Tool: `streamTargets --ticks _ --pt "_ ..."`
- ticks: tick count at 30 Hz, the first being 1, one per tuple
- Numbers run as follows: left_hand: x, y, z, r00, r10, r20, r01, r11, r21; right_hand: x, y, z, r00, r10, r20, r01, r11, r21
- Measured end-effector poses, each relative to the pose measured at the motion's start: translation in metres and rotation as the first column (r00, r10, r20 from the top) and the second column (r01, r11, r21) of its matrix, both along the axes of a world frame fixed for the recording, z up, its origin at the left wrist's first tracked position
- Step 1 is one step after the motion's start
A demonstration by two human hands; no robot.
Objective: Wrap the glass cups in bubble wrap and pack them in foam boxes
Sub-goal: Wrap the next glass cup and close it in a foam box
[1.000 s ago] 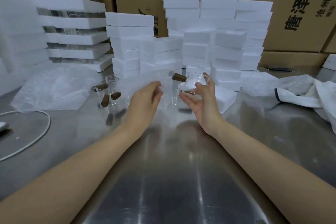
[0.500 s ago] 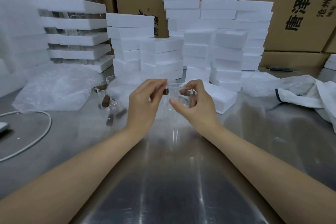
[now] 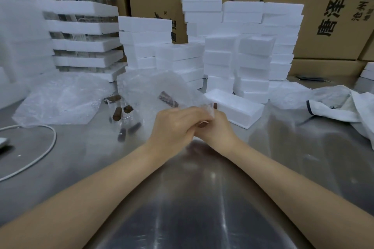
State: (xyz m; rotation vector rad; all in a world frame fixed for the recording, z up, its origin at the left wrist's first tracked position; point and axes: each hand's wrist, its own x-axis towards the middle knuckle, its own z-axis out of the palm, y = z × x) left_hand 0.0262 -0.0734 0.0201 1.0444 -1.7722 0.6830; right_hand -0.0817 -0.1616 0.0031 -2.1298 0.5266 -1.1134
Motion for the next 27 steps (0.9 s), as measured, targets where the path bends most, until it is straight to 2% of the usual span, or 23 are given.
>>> streamTargets --ticks 3,5,7,8,10,12,17,20,23,25,27 --pt "0.000 -0.003 -0.002 0.998 0.007 0.065 -0.008 1.000 0.005 0.001 0.000 0.006 0.993 -0.043 -0.108 0.046 0.999 0.028" --pt "0.002 -0.005 -0.002 1.000 -0.002 0.029 0.002 1.000 0.008 -0.003 -0.001 0.008 0.996 0.082 0.045 -0.090 0.972 0.215" --pt "0.001 -0.006 -0.003 0.998 -0.041 -0.039 0.043 0.998 0.037 -0.007 0.000 0.010 0.928 0.258 0.268 -0.356 0.828 0.433" --pt "0.001 -0.006 -0.003 0.994 -0.065 -0.084 0.069 0.996 0.052 -0.009 -0.001 0.009 0.892 0.296 0.341 -0.438 0.749 0.498" --pt "0.002 -0.006 -0.004 0.979 -0.076 -0.187 0.094 0.992 0.089 -0.009 -0.004 0.011 0.871 0.297 0.390 -0.484 0.647 0.588" --pt "0.005 -0.006 -0.004 0.963 -0.042 -0.265 0.079 0.989 0.129 -0.009 -0.006 0.012 0.881 0.250 0.402 -0.468 0.586 0.662" --pt "0.009 -0.006 -0.004 0.940 0.108 -0.323 -0.028 0.970 0.242 -0.012 -0.006 0.014 0.887 0.199 0.416 -0.457 0.503 0.734" --pt "0.012 -0.010 -0.004 0.928 0.118 -0.353 -0.051 0.980 0.193 -0.012 -0.006 0.017 0.888 0.174 0.426 -0.456 0.457 0.764" --pt "0.018 -0.011 -0.003 0.920 0.075 -0.384 0.013 0.975 0.220 -0.012 -0.006 0.018 0.883 0.157 0.443 -0.467 0.390 0.793" --pt "0.020 -0.008 -0.002 0.946 0.051 -0.321 0.040 0.962 0.270 -0.012 -0.006 0.018 0.849 0.121 0.515 -0.523 0.332 0.785" --pt "0.015 -0.005 0.000 0.980 -0.014 -0.197 0.072 0.953 0.294 -0.011 -0.007 0.018 0.795 0.090 0.600 -0.594 0.312 0.741"
